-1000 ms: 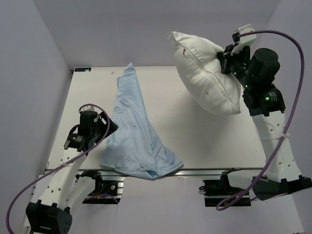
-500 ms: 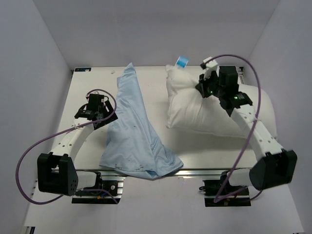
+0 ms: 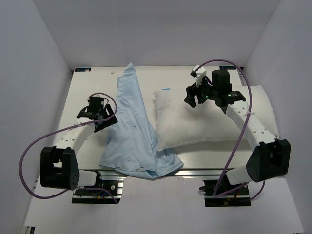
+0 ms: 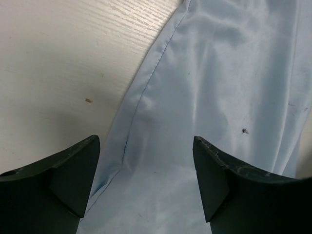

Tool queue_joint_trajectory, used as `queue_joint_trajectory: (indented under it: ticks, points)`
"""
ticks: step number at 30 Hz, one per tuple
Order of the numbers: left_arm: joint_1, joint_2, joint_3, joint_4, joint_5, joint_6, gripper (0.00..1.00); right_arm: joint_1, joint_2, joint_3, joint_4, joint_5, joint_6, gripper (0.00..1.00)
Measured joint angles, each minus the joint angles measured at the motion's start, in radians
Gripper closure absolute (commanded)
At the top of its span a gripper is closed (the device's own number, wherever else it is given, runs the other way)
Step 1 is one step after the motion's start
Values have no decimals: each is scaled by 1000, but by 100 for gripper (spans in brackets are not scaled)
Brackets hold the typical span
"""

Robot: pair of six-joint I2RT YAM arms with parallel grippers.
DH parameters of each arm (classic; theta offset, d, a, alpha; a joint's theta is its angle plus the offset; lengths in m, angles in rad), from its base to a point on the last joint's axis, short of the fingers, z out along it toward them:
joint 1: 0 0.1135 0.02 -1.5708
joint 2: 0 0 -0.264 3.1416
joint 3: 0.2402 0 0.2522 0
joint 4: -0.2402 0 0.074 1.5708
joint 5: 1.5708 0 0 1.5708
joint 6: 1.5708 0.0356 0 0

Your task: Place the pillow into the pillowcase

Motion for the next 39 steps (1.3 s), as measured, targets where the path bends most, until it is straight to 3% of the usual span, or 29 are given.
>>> queue_joint_trajectory:
  ticks: [7,11,14,15,17,18,22,28,31,35,39]
  points:
    - [0,111,0,-2,-22,22,21,-13,-98,58,-17,-117,30,20]
    - [0,217,4,-3,-41,29,30,-13,-143,71,-16,-178,53,20]
    - [1,266,31,-5,-43,37,52,-12,-149,71,-16,-202,66,20]
    - [1,276,40,2,-42,35,75,-12,-149,71,-17,-206,68,20]
    - [2,285,50,4,-42,29,95,-13,-150,71,-17,-211,70,20]
    - [5,286,52,2,-43,26,100,-13,-150,71,-17,-213,70,20]
    - [89,280,53,-7,6,6,100,-12,-153,61,-16,-218,72,20]
    - [439,219,111,-43,120,-72,100,-12,-161,28,-17,-232,83,20]
    - [554,151,167,-58,140,-113,100,-12,-161,18,-16,-239,87,20]
    - [618,75,247,-84,143,-152,100,-13,-161,12,-16,-248,89,20]
    - [621,26,225,-74,195,-185,100,-8,-159,11,-28,-299,68,20]
